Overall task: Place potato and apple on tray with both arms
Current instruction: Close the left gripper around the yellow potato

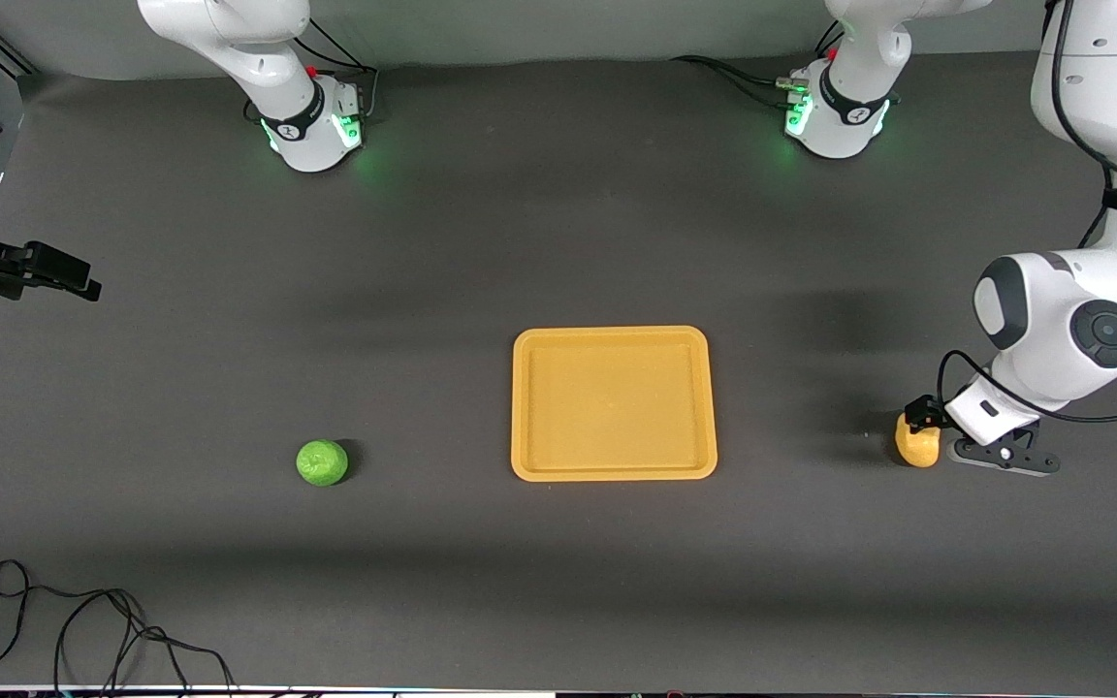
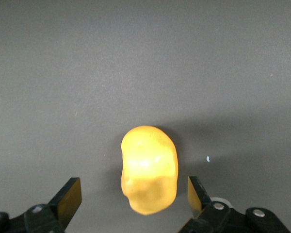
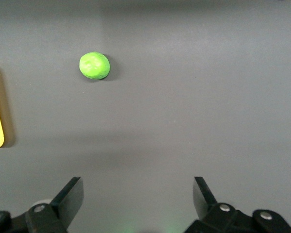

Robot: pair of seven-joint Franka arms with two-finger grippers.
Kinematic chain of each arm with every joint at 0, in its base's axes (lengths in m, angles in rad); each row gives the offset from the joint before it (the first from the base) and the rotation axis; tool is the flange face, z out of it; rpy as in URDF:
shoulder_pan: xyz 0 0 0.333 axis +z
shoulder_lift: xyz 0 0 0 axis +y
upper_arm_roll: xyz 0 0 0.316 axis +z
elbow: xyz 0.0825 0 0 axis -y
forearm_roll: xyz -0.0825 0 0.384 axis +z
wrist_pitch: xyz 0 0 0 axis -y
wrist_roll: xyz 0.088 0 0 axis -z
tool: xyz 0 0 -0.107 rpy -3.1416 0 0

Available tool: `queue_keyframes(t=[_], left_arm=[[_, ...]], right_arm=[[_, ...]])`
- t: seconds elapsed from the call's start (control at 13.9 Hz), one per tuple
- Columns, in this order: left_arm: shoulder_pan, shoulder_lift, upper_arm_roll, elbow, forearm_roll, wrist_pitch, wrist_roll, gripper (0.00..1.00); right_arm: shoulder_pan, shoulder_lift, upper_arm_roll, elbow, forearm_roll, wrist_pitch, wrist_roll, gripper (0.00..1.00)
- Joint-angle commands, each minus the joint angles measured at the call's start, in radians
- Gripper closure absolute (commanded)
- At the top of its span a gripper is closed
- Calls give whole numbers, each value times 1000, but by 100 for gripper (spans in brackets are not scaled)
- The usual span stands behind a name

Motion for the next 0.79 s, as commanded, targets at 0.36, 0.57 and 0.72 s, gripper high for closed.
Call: queue_keyframes(t=[0.36, 0.57, 0.72], left_arm=[[0, 43, -5, -56, 2, 170, 18, 8], [3, 43, -4, -111, 0, 276, 18, 15], [3, 42, -4, -131, 2, 311, 18, 23]], right_arm=[[-4, 7, 3, 0, 11, -6, -11, 0], [-4, 11, 3, -2, 11, 0, -12, 0], [-6, 11, 3, -2, 10, 3, -12, 0]])
